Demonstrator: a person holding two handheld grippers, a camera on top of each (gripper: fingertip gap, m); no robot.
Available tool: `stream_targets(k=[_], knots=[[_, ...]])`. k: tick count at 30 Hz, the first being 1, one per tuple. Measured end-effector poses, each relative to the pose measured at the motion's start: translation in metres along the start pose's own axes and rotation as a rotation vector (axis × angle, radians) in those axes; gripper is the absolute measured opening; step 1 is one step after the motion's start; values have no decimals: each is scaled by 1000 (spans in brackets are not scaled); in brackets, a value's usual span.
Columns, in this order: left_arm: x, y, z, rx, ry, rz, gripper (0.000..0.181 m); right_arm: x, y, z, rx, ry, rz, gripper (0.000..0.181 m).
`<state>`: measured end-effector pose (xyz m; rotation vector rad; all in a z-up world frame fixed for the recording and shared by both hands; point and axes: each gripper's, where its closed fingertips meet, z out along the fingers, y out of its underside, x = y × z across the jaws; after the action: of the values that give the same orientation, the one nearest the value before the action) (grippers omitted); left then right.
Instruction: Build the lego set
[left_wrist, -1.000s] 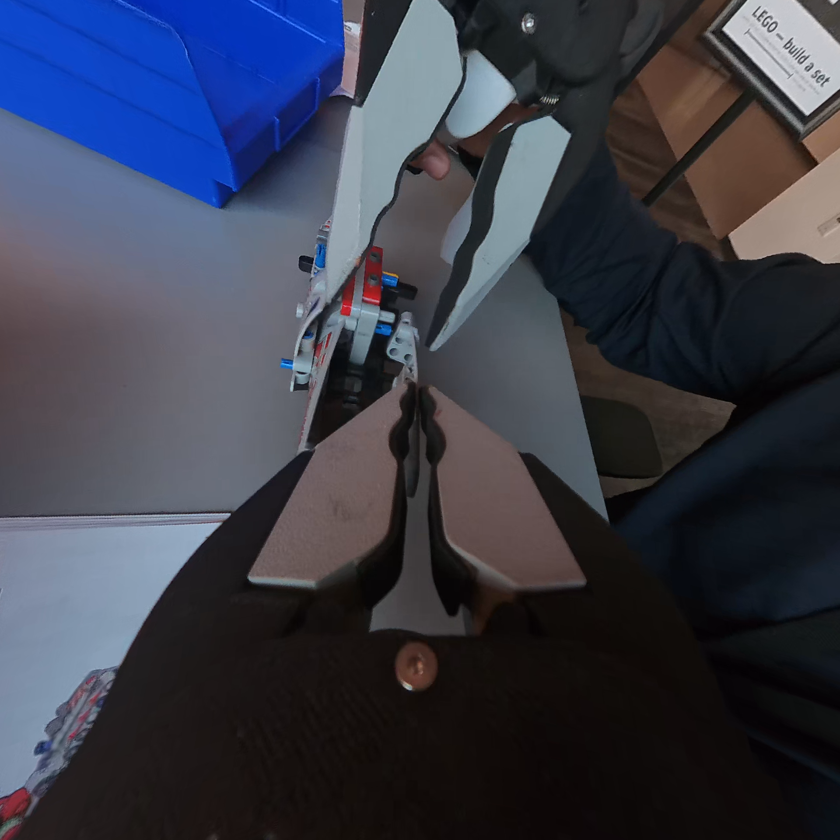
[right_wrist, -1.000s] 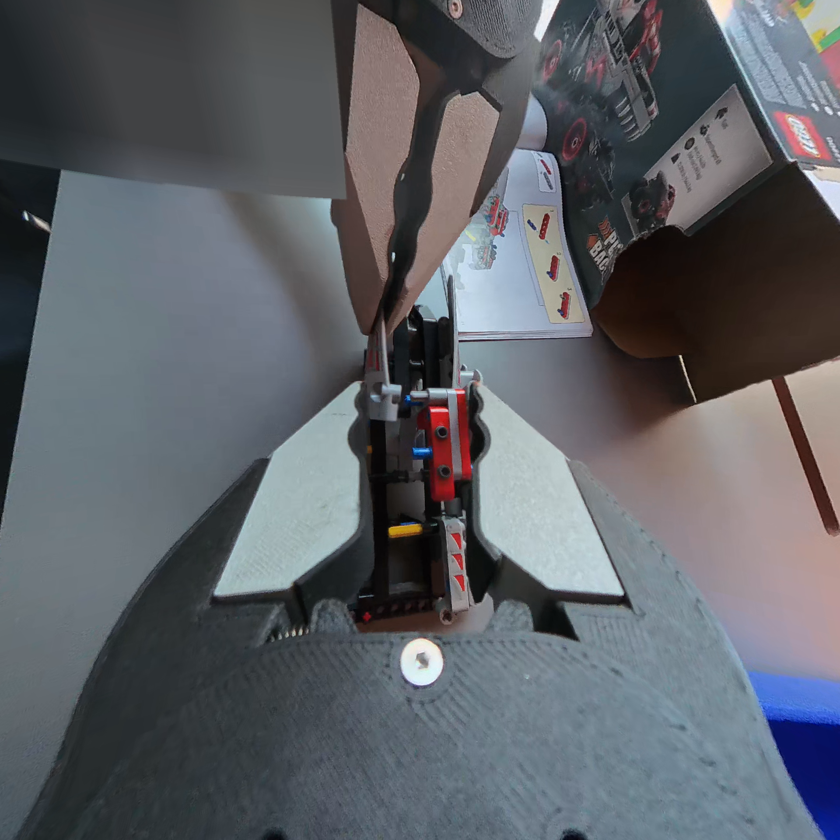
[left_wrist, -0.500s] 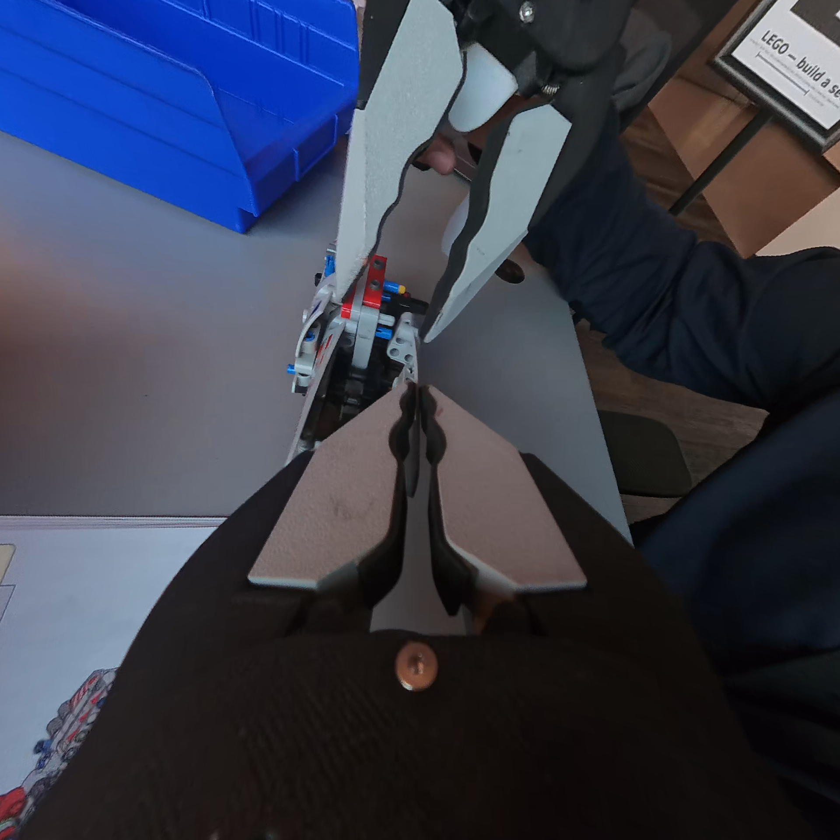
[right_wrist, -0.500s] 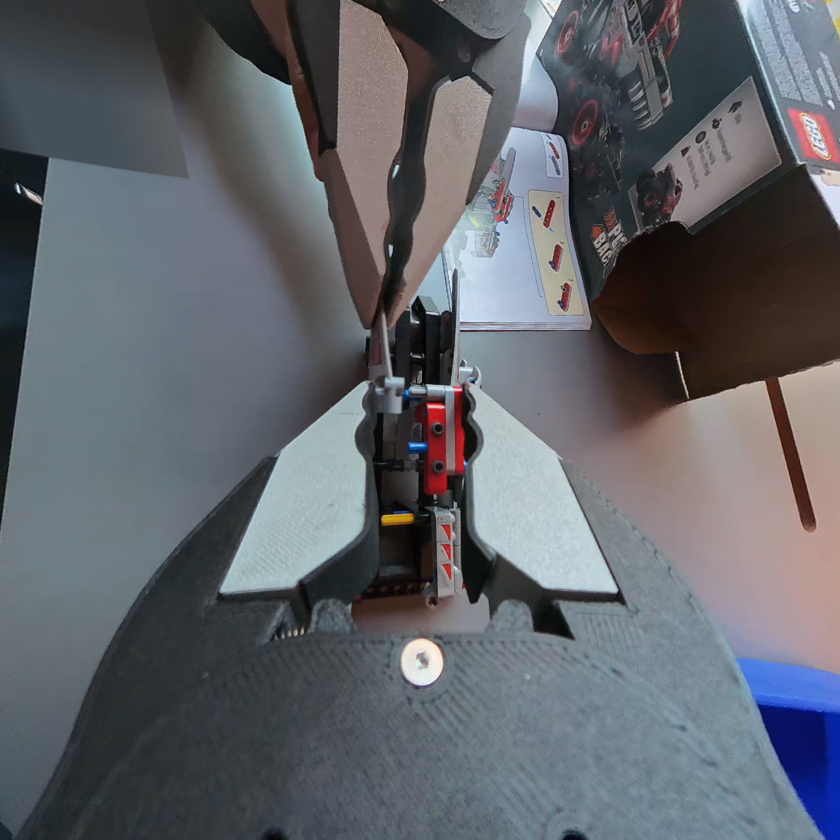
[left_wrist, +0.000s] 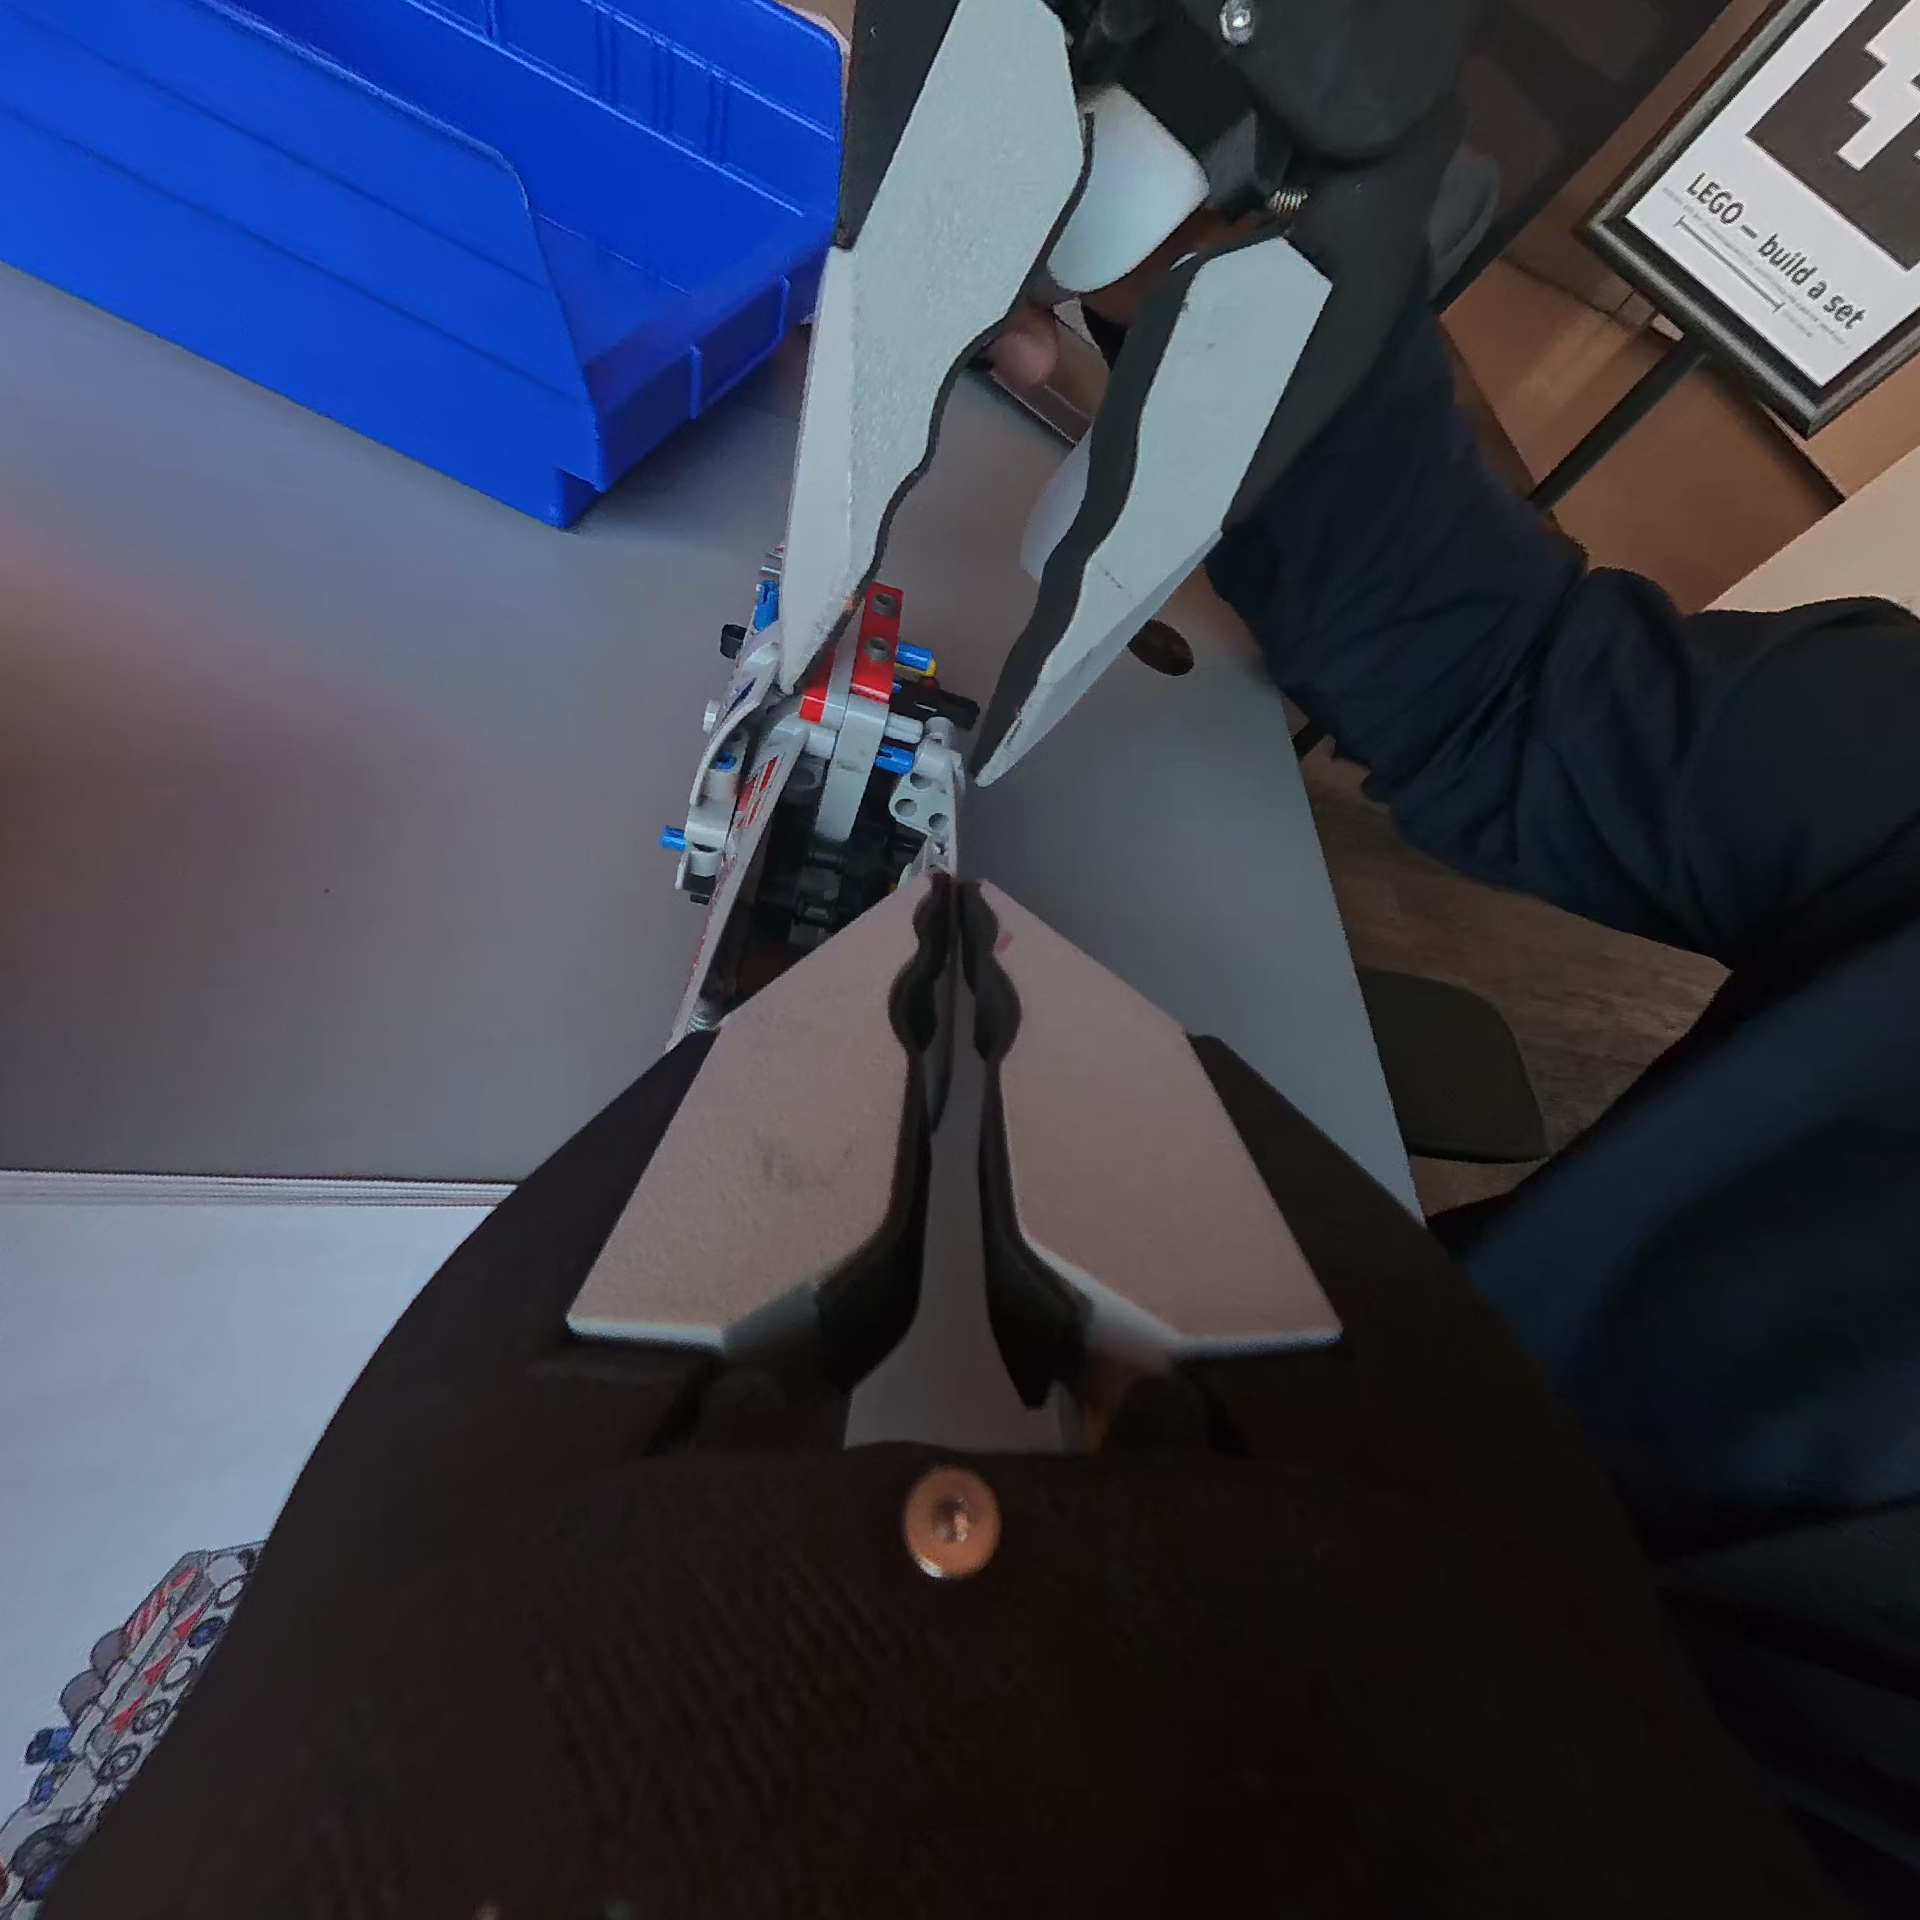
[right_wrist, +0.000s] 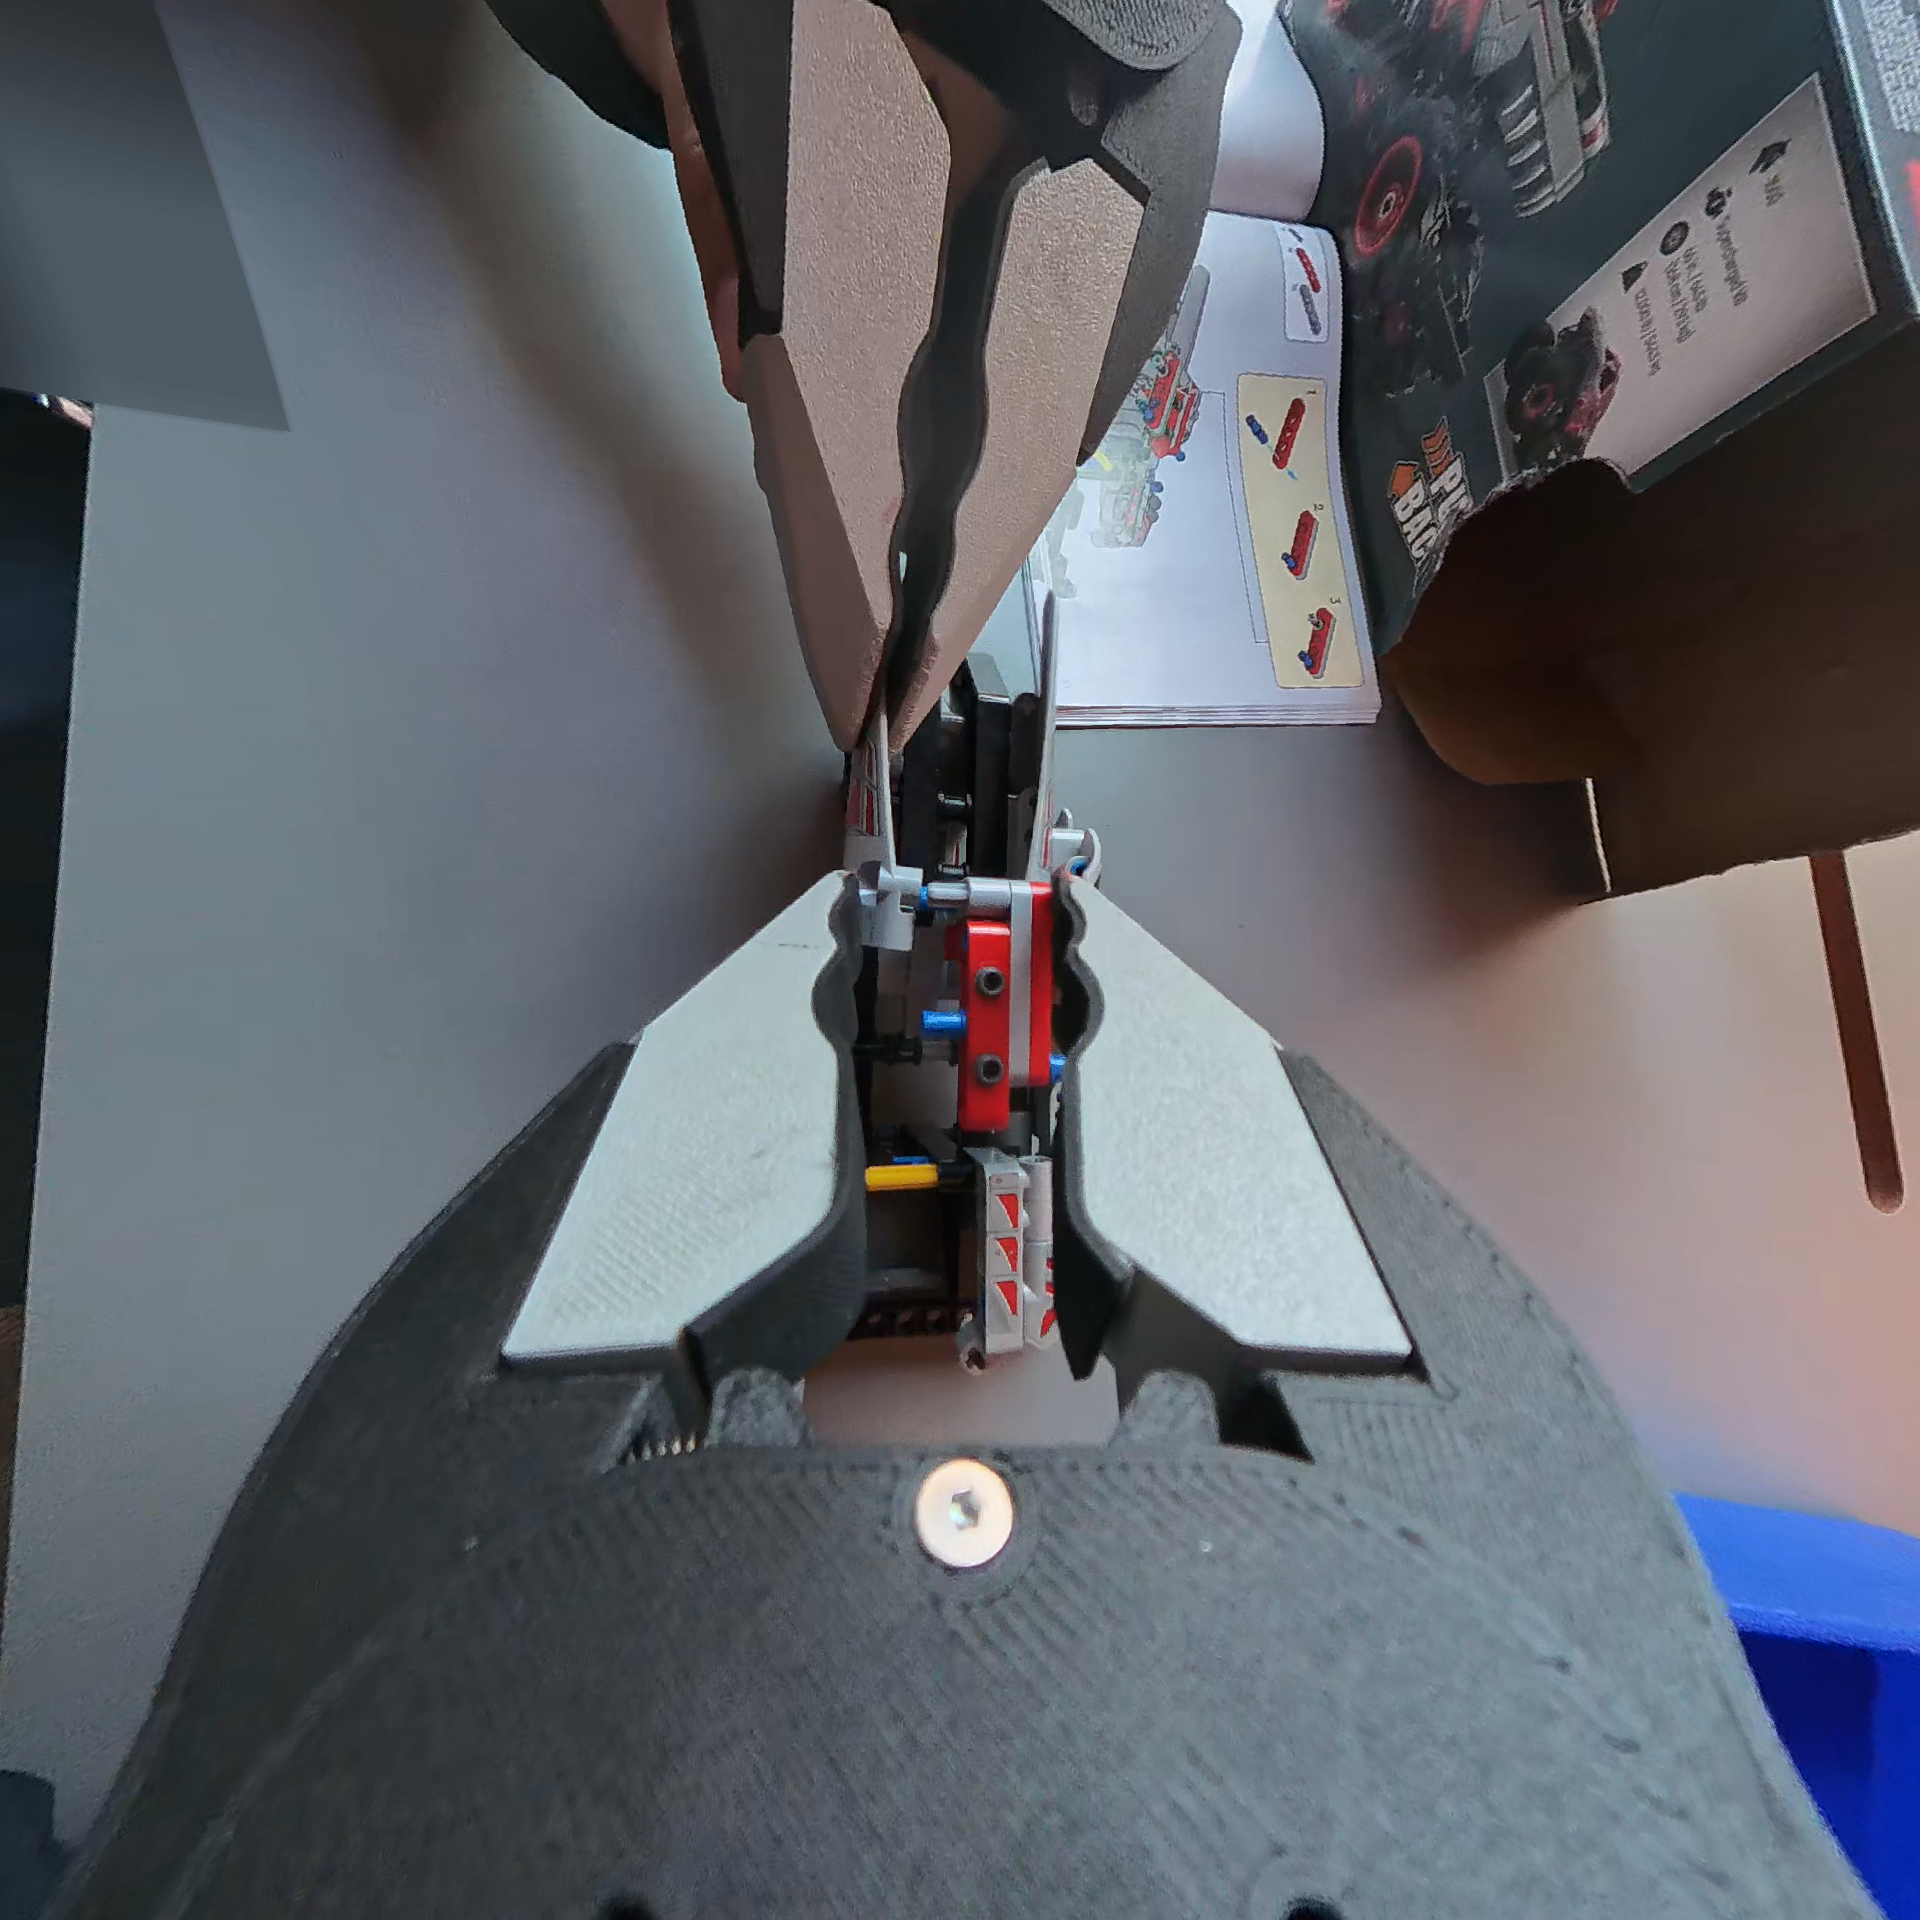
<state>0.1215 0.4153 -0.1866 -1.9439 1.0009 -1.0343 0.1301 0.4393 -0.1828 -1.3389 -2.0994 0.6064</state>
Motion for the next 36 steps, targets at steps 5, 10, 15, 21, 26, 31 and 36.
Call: stream_targets(k=[5, 10, 15, 21, 26, 31, 36], knots=[[-1, 0, -1, 17, 6, -2, 0, 1, 1, 2, -19, -23, 8, 35], [-1, 0, -1, 22, 31, -36, 0, 2, 1, 2, -20, -38, 8, 33], [-5, -1, -1, 33, 33, -41, 0, 4, 1, 3, -30, -44, 14, 32], [-3, -1, -1, 67, 50, -83, 0, 4, 2, 2, -47, -52, 7, 33], [-1, 8, 6, 32, 50, -103, 0, 4, 2, 2, -38, -60, 11, 33], [-1, 4, 4, 57, 49, -73, 0, 4, 2, 2, -34, -58, 8, 33], [-3, 2, 3, 65, 43, -71, 0, 5, 3, 1, -34, -56, 8, 32]])
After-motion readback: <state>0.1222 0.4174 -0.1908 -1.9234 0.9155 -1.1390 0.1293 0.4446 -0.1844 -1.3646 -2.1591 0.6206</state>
